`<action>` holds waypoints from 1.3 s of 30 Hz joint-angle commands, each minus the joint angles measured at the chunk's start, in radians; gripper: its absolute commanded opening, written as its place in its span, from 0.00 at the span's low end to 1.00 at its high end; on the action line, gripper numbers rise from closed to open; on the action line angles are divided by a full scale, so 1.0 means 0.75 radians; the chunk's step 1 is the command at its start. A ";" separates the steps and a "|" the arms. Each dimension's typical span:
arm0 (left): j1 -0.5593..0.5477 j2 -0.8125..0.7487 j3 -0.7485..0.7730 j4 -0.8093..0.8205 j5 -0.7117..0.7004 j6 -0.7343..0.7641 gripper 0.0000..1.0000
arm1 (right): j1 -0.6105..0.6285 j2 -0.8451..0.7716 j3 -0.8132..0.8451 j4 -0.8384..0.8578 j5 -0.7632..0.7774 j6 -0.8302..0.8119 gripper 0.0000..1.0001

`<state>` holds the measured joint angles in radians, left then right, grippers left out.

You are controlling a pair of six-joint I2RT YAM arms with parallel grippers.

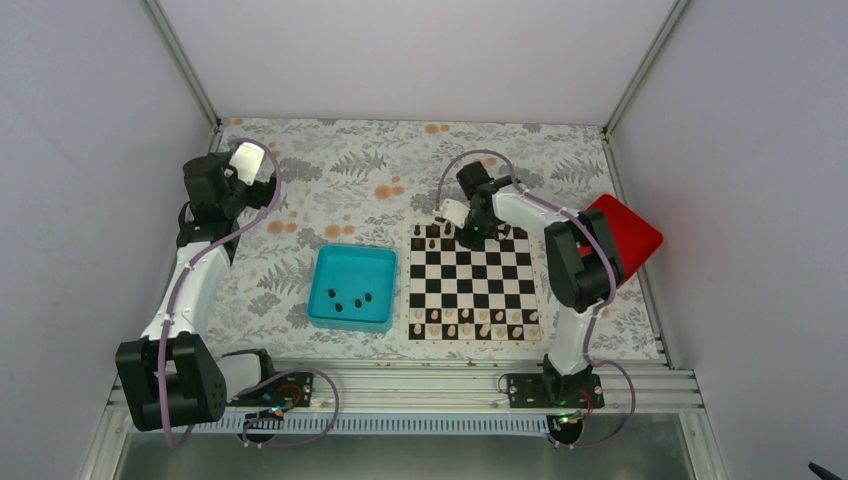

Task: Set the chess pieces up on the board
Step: Place the chess piece on the chessboard.

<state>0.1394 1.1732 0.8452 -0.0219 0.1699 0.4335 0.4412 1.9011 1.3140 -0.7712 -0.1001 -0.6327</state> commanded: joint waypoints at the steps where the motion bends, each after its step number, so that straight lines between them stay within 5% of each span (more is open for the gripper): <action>1: 0.006 0.006 0.014 0.017 0.027 0.000 1.00 | -0.022 0.038 0.026 0.036 -0.029 -0.028 0.06; 39: 0.006 0.017 0.018 0.013 0.029 0.002 1.00 | -0.030 0.122 0.052 0.027 -0.062 -0.033 0.11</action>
<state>0.1394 1.1828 0.8452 -0.0238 0.1699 0.4335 0.4282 1.9720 1.3460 -0.7456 -0.1226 -0.6472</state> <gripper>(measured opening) 0.999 0.109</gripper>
